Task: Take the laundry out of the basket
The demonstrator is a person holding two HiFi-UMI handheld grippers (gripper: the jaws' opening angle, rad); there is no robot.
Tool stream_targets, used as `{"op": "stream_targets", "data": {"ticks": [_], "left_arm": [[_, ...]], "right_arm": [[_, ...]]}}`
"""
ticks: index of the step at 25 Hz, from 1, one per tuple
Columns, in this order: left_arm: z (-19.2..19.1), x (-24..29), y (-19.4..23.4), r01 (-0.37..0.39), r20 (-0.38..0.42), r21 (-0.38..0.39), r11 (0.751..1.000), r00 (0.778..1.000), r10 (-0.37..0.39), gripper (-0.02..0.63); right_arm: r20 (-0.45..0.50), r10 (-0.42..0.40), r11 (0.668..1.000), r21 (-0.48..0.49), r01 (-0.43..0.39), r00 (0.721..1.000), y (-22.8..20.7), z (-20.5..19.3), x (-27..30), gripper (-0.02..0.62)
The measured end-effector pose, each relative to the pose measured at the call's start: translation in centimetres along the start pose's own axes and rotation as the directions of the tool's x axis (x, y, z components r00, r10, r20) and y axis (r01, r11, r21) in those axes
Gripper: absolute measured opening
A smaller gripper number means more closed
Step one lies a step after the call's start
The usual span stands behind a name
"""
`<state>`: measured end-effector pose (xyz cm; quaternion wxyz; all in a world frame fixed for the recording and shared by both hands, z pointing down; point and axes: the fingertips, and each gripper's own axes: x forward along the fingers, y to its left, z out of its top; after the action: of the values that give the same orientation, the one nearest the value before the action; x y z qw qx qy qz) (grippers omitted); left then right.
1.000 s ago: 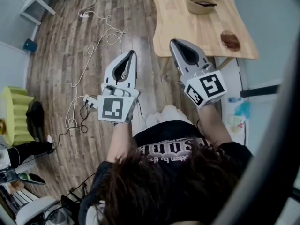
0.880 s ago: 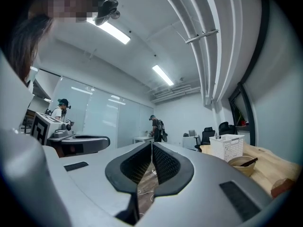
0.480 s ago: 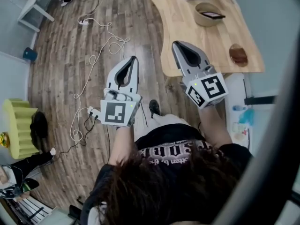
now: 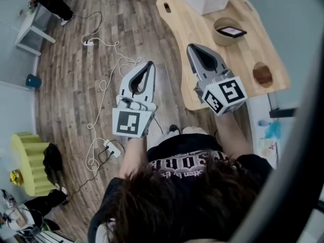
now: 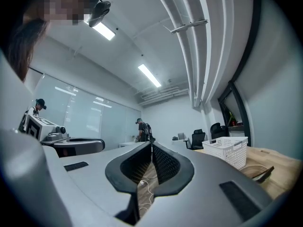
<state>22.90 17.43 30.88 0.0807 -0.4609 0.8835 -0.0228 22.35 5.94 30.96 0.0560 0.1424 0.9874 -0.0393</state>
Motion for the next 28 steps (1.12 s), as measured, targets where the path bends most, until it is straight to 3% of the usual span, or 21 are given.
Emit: {"op": "stream_targets", "data": {"ticks": [16,28], "left_arm": [[-2.9,8.4,6.4,0.150,0.015,-0.042,0.988,0.989,-0.150,-0.003],[-3.9,17.7,14.2,0.325,0.053,-0.084,0.942,0.945,-0.322,-0.003]], "right_arm": [[-0.023,-0.167,0.986,-0.023,0.167,0.986,-6.0,-1.5,7.1,0.029],[-0.015,-0.352,0.935,-0.049,0.351,0.936,-11.4,-1.5,15.2,0.029]]}}
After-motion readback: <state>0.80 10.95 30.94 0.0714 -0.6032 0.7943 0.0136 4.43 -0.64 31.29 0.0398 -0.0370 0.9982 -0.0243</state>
